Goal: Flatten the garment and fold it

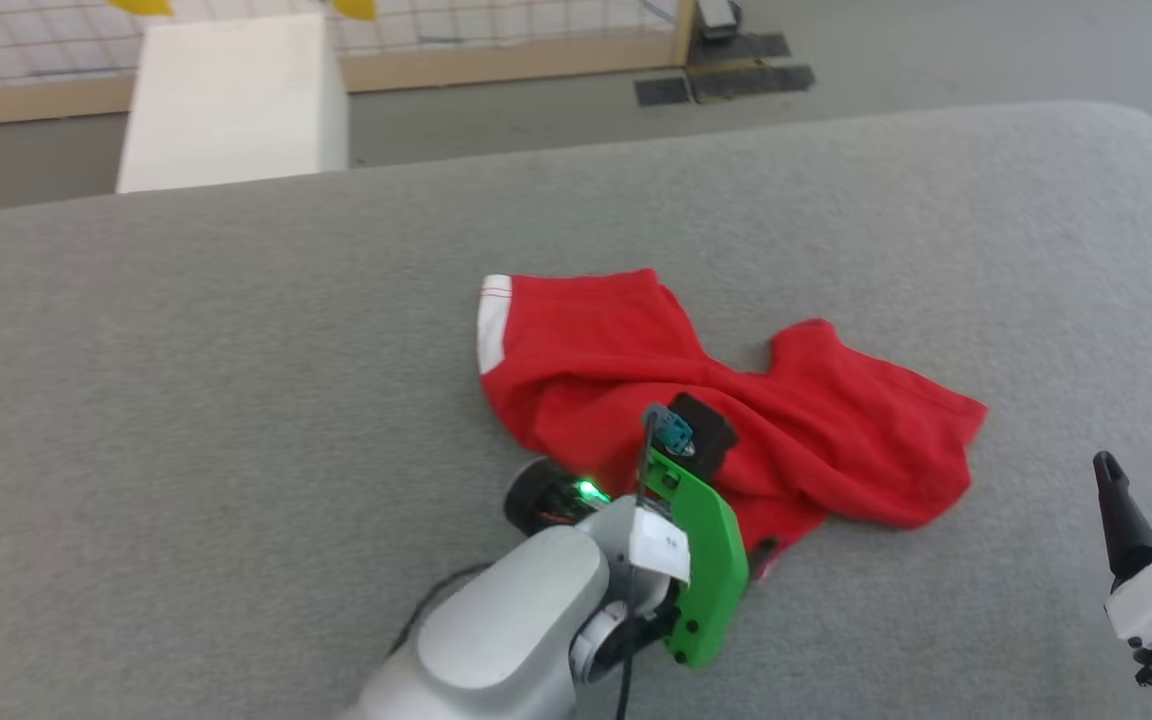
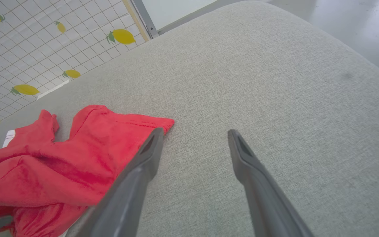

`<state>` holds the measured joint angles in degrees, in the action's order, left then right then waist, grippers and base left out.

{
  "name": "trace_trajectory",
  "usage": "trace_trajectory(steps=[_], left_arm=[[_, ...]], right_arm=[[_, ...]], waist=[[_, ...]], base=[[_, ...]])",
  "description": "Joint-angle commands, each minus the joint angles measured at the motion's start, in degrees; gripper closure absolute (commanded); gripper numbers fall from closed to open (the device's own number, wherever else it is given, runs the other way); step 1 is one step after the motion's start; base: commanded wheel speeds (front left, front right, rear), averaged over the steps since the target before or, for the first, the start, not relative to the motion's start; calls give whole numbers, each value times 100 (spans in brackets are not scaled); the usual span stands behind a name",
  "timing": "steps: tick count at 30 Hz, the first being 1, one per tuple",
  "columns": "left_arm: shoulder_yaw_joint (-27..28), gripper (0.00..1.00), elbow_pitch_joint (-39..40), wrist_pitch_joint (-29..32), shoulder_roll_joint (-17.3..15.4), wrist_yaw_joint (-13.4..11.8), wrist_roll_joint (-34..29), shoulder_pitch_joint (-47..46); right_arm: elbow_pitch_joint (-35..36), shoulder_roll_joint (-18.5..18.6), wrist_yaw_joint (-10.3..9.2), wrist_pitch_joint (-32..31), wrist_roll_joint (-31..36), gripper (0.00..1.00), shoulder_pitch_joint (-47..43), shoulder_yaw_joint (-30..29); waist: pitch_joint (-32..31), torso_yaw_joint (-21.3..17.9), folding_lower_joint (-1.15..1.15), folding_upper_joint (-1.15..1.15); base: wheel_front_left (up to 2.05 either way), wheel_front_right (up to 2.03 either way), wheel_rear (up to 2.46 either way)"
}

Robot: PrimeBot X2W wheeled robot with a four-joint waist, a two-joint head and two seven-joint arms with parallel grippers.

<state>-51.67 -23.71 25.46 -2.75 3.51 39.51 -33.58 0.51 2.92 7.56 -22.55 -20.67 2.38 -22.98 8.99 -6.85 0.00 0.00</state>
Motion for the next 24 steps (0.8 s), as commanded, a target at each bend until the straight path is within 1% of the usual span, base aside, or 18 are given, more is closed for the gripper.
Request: trace_trajectory(steps=[1, 4, 8, 9, 10, 11, 13, 17, 19, 21, 24], left_arm=[[-60, 0, -159, 39, -16, -124, -200, -176], [-207, 0, -617, 246, -17, -363, -414, -307], [-352, 0, -1008, 612, -17, -532, -458, -310], [-378, 20, -1059, 714, -16, -545, -427, -297], [-387, 55, -1079, 768, -16, -546, -391, -285], [-415, 100, -1101, 854, -16, -525, -350, -274], [-443, 100, -1065, 1055, -15, -424, -171, -235], [-386, 100, -867, 1273, -15, -357, 66, -242], [-324, 100, -752, 1389, -73, -350, 159, -269], [-241, 100, -607, 1497, -193, -374, 233, -308], [-97, 100, -369, 1673, -500, -466, 284, -398]], right_arm=[[-27, -4, -8, 54, -6, 0, 79, 6], [-71, -4, -8, 113, -37, 0, 85, 12], [-121, -4, -8, 174, -64, 0, 82, 13], [-136, -4, -8, 190, -69, 0, 86, 7], [-149, -4, -8, 204, -70, 0, 91, 1], [-165, -4, -8, 219, -70, 0, 95, 3], [-197, -4, -8, 250, -60, 0, 112, 13], [-222, -4, -8, 277, -17, 0, 115, -6], [-233, -4, -8, 277, 3, 0, 91, -17], [-240, -4, -8, 266, 19, 0, 61, -23], [-256, -4, -8, 242, 41, 0, 6, -23]], waist=[[278, -313, 0, 0], [360, -414, 0, 0], [407, -453, 0, 0], [414, -447, 0, 0], [419, -435, 0, 0], [424, -412, 0, 0], [400, -314, 0, 0], [314, -102, 0, 0], [242, 34, 0, 0], [175, 174, 0, 0], [65, 405, 0, 0]], base=[[0, 0, 0], [0, 0, 0], [0, 0, 0], [0, 0, 0], [0, 0, 0], [0, 0, 0], [0, 0, 0], [0, 0, 0], [0, 0, 0], [0, 0, 0], [0, 0, 0]])
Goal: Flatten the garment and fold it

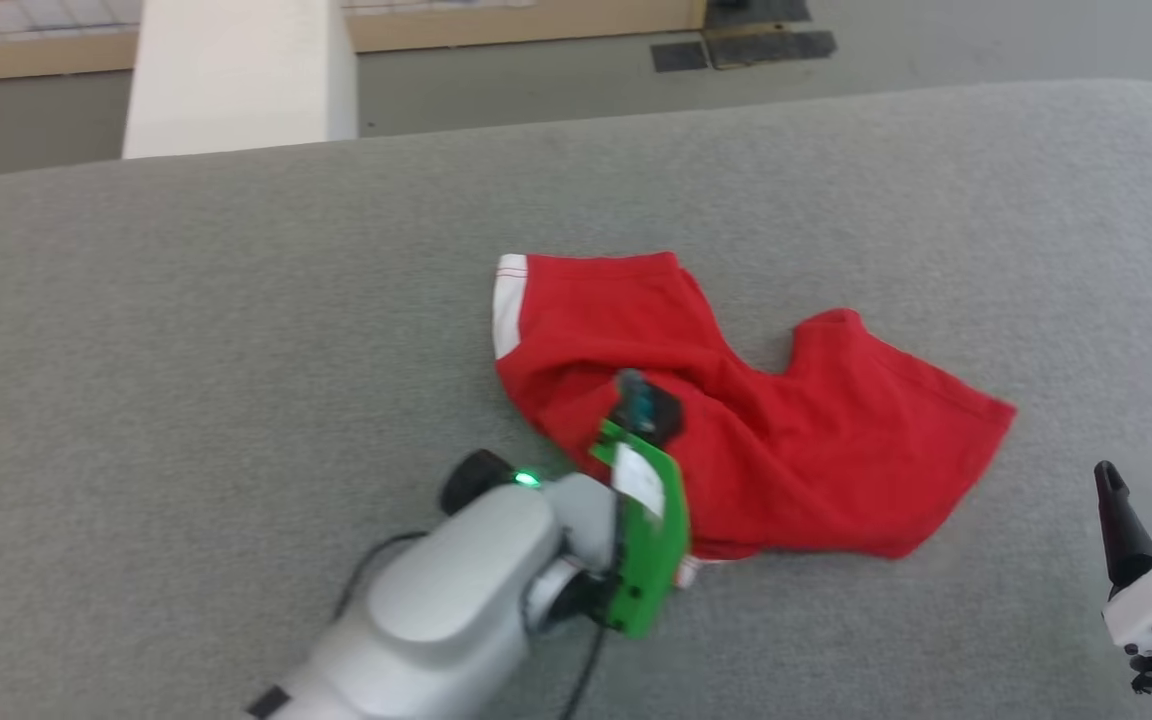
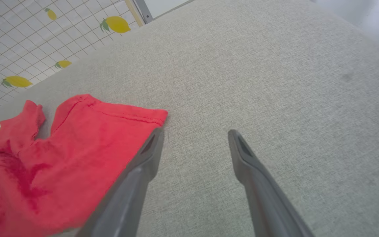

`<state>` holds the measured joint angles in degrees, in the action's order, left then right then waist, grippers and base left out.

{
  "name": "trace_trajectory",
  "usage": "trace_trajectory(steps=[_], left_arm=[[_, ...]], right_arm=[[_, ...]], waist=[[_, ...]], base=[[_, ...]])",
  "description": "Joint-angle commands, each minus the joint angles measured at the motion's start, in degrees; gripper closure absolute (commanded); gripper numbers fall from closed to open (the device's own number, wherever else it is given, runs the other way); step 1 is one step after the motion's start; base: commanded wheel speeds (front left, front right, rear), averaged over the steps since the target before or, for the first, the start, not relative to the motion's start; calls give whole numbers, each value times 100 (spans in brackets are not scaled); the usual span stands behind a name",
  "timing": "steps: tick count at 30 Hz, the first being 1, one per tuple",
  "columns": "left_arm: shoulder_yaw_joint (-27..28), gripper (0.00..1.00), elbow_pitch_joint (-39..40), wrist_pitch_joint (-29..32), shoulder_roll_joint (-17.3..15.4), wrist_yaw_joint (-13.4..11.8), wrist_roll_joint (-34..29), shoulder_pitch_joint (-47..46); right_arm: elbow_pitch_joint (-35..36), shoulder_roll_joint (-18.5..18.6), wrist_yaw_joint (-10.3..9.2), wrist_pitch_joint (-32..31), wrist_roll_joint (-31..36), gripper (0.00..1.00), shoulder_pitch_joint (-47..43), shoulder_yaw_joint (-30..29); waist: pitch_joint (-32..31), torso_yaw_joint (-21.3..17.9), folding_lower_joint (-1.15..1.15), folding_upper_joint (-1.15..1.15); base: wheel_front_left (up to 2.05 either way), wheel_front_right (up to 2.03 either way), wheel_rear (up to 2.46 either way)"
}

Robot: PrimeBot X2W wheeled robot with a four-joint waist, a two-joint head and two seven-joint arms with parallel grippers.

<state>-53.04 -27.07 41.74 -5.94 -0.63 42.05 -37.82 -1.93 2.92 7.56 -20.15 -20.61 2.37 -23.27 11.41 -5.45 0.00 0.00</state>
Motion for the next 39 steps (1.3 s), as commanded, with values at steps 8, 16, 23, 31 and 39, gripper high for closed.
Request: trace_trajectory(steps=[8, 16, 23, 31, 39], left_arm=[[410, 100, 502, 663, -1289, -418, 98, -77], [756, 100, 705, 929, -1872, -762, 442, 333], [1224, 0, 1101, 369, -1875, -786, 806, 581], [2480, 0, 2011, -1008, -1899, -788, 1585, 1247], [3461, 0, 2396, -4123, -1991, -714, 697, 2344]], right_arm=[[-18, -4, -8, -64, 90, 0, -77, 60], [14, -4, -8, -116, 122, 0, -77, 162], [42, -4, -8, -152, 152, 0, -110, 169], [54, -4, -8, -153, 151, 0, -121, 318], [122, -4, -8, -175, 203, 0, -132, 535]], waist=[[-344, 737, 0, 0], [-343, 974, 0, 0], [-388, 1103, 0, 0], [-551, 1160, 0, 0], [-586, 1224, 0, 0]], base=[[0, 0, 0], [0, 0, 0], [0, 0, 0], [0, 0, 0], [0, 0, 0]])
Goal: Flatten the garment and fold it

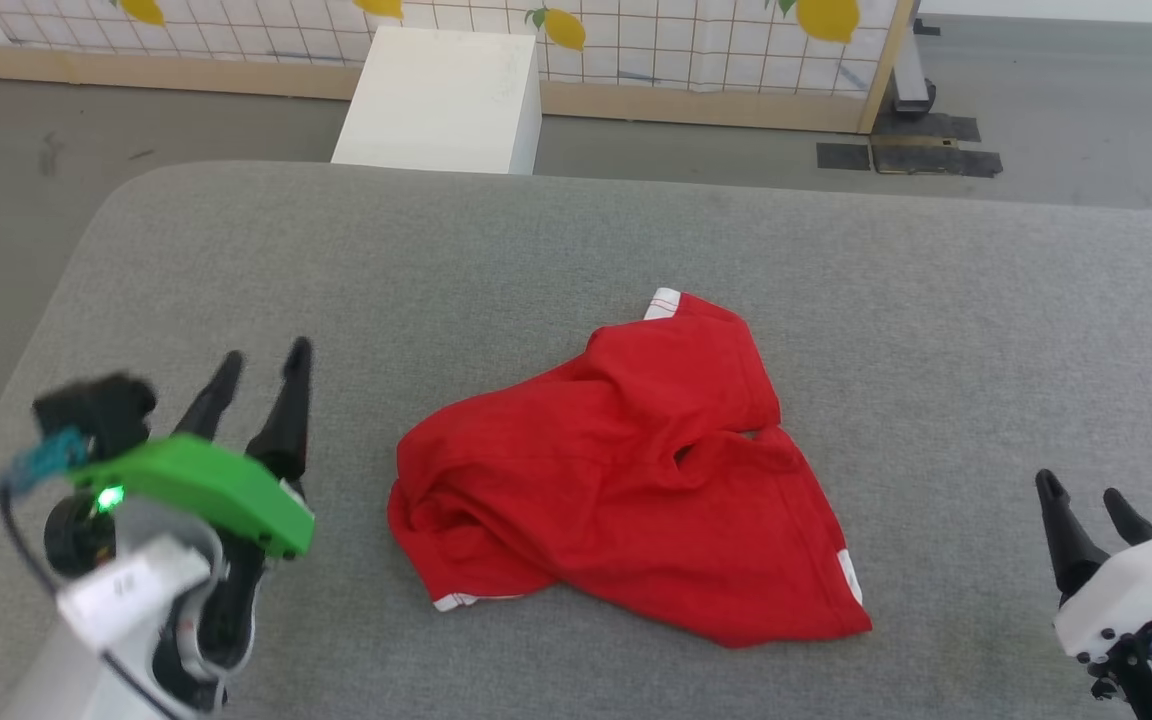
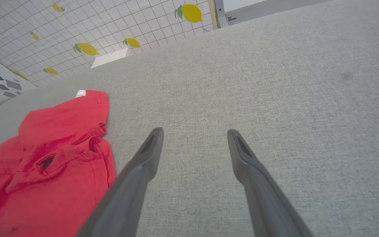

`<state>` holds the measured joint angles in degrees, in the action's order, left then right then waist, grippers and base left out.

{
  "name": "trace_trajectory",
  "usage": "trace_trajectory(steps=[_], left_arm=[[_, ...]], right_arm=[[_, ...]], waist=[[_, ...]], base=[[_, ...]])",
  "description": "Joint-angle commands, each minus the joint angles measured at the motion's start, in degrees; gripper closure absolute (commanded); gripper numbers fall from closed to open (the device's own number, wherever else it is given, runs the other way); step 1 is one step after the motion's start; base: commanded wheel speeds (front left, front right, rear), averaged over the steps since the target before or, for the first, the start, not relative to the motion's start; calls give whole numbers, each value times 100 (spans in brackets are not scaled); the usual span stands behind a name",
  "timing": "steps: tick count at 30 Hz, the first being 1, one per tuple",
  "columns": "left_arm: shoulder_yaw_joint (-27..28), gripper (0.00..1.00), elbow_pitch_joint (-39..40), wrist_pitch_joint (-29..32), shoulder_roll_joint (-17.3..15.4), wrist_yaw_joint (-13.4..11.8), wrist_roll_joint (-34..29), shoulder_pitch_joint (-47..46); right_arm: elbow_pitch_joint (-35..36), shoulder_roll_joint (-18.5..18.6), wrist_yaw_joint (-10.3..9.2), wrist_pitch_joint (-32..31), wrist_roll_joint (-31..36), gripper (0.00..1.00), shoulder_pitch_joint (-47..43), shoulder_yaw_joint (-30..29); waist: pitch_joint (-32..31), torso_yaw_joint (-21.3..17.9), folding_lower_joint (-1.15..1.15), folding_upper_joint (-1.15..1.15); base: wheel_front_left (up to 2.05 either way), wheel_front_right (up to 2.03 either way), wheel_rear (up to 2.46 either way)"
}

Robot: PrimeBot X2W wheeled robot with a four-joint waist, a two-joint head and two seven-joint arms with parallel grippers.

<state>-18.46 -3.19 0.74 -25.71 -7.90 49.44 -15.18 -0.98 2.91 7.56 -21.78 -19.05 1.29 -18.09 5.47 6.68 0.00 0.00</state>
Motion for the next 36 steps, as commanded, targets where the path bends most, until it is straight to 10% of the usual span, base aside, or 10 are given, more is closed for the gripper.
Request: trace_trajectory(steps=[1, 5, 13, 33, 34, 36], left_arm=[[47, 0, -8, -408, 49, 8, -170, 218], [162, 0, -94, -1429, 227, -140, -753, 605], [682, 0, 294, -1571, 972, -172, -1709, 1098], [1394, 0, 126, -1573, 1984, 685, -2807, 1073], [1419, 0, 103, -1573, 2013, 718, -2832, 1078], [1457, 0, 64, -1574, 2058, 776, -2876, 1085]], right_arm=[[46, -3, -8, -27, 76, 0, -19, 69], [83, -3, -8, -107, 187, 0, 59, 320], [-31, 39, -8, -577, 754, 0, 672, 1560], [-1341, 600, -8, -1829, 948, 0, 1976, 3083], [-1353, 603, -8, -1836, 935, 58, 1989, 3091], [-1361, 612, -8, -1791, 934, 100, 2017, 3102]], waist=[[21, 26, 0, 0], [56, 61, 0, 0], [238, 149, 0, 0], [822, 651, 0, 0], [828, 653, 0, 0], [829, 652, 0, 0]], base=[[0, 0, 0], [0, 0, 0], [0, 0, 0], [0, 0, 0], [0, 0, 0], [0, 0, 0]])
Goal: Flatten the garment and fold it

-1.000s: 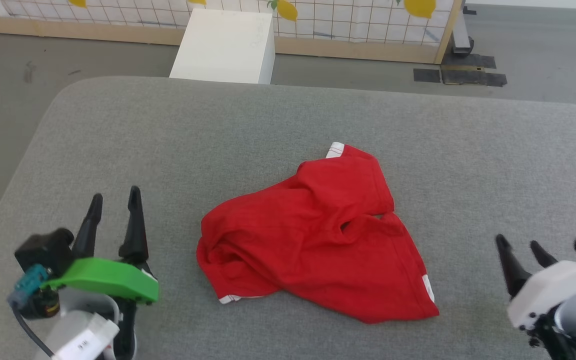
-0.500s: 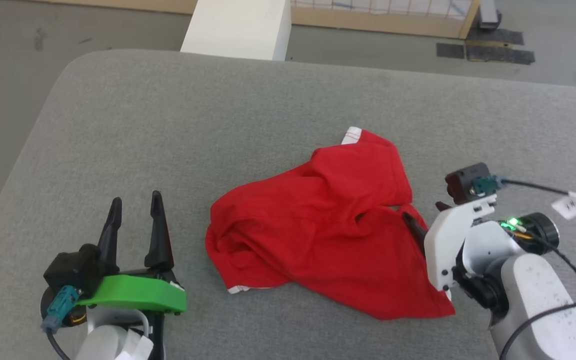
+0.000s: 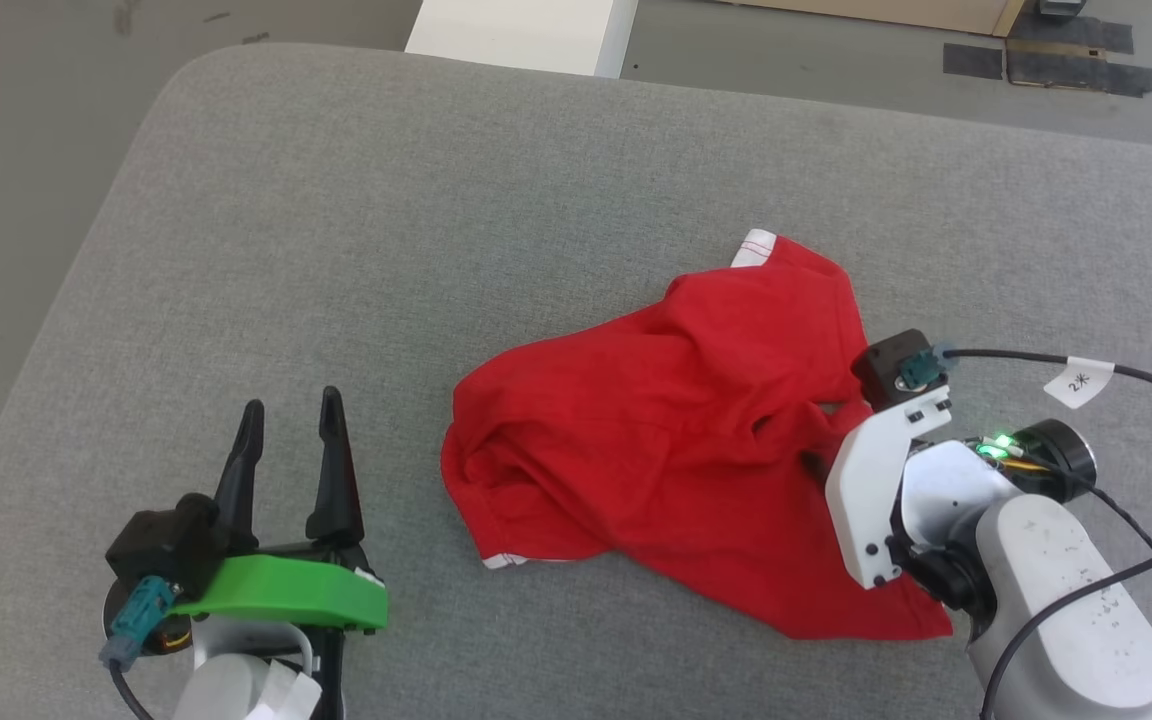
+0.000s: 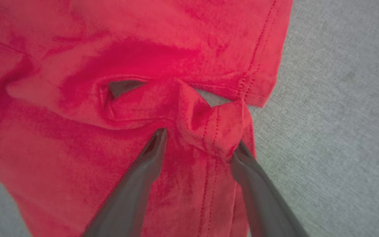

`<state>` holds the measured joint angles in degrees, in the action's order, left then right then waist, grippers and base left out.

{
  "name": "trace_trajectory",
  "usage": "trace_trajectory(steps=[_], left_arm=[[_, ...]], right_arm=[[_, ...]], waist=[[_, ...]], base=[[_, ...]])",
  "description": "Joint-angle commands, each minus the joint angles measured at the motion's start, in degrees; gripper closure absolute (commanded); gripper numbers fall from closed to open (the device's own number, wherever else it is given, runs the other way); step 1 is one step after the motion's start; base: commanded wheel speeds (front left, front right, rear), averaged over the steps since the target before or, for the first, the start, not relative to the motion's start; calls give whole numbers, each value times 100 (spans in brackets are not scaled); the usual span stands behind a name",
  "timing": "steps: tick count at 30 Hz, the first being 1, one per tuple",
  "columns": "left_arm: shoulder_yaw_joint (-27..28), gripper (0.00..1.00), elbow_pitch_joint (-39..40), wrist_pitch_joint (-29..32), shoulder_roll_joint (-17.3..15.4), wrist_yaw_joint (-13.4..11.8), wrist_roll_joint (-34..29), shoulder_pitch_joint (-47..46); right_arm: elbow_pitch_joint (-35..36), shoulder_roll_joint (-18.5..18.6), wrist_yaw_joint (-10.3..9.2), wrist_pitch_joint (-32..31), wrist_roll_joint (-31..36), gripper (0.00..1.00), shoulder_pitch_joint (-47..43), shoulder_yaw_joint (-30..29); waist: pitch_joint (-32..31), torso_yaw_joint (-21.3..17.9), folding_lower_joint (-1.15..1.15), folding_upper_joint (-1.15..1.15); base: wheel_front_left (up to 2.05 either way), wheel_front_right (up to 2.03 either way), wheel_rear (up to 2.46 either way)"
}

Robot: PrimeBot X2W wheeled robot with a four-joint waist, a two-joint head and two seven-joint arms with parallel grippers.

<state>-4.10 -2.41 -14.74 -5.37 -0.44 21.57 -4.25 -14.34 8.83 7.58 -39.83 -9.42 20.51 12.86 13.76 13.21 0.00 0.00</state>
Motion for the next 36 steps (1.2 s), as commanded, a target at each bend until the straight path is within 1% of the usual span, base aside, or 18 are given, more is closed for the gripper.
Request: trace_trajectory(steps=[1, 7, 13, 18, 24, 30, 31, 32, 33, 34, 36], left_arm=[[37, 0, -35, -26, 41, 53, -104, -6], [108, 0, -137, -26, 136, 196, -186, -42], [135, 0, -197, -26, 196, 305, -231, -178], [47, 0, -256, -26, 228, 382, -246, -341], [-97, 0, -338, -26, 244, 435, -184, -534], [-278, 0, -388, -26, 247, 385, -13, -678], [-331, 0, -409, -26, 248, 348, 23, -700], [-344, 0, -421, -26, 248, 340, 26, -703], [-352, 0, -444, -26, 248, 333, 30, -694], [-347, 0, -465, -26, 248, 328, 23, -679], [-307, 0, -523, -26, 248, 341, -17, -615]], right_arm=[[-32, 21, -9, 20, -33, 100, 103, 10], [-9, 27, -9, -26, -84, 100, 243, -11], [-85, 59, -9, -198, -37, 100, 725, -79], [-530, 48, -9, -282, 109, 100, 1323, -157], [-1082, 65, -9, -63, 324, 100, 2044, -149], [-1701, 132, -9, 110, 471, 100, 2457, -72], [-1980, 160, -9, 247, 476, 100, 2538, -39], [-2058, 161, -9, 272, 466, 100, 2547, -36], [-2142, 152, -9, 312, 440, 48, 2549, -37], [-2194, 142, -9, 356, 419, 0, 2553, -47], [-2296, 65, -9, 599, 234, 0, 2549, -191]], waist=[[0, -2, 0, 0], [11, -20, 0, 0], [140, 36, 0, 0], [359, 214, 0, 0], [681, 511, 0, 0], [861, 764, 0, 0], [860, 818, 0, 0], [837, 824, 0, 0], [796, 817, 0, 0], [752, 796, 0, 0], [554, 691, 0, 0]], base=[[0, 0, 0], [0, 0, 0], [0, 0, 0], [0, 0, 0], [0, 0, 0], [0, 0, 0], [0, 0, 0], [0, 0, 0], [0, 0, 0], [0, 0, 0], [0, 0, 0]])
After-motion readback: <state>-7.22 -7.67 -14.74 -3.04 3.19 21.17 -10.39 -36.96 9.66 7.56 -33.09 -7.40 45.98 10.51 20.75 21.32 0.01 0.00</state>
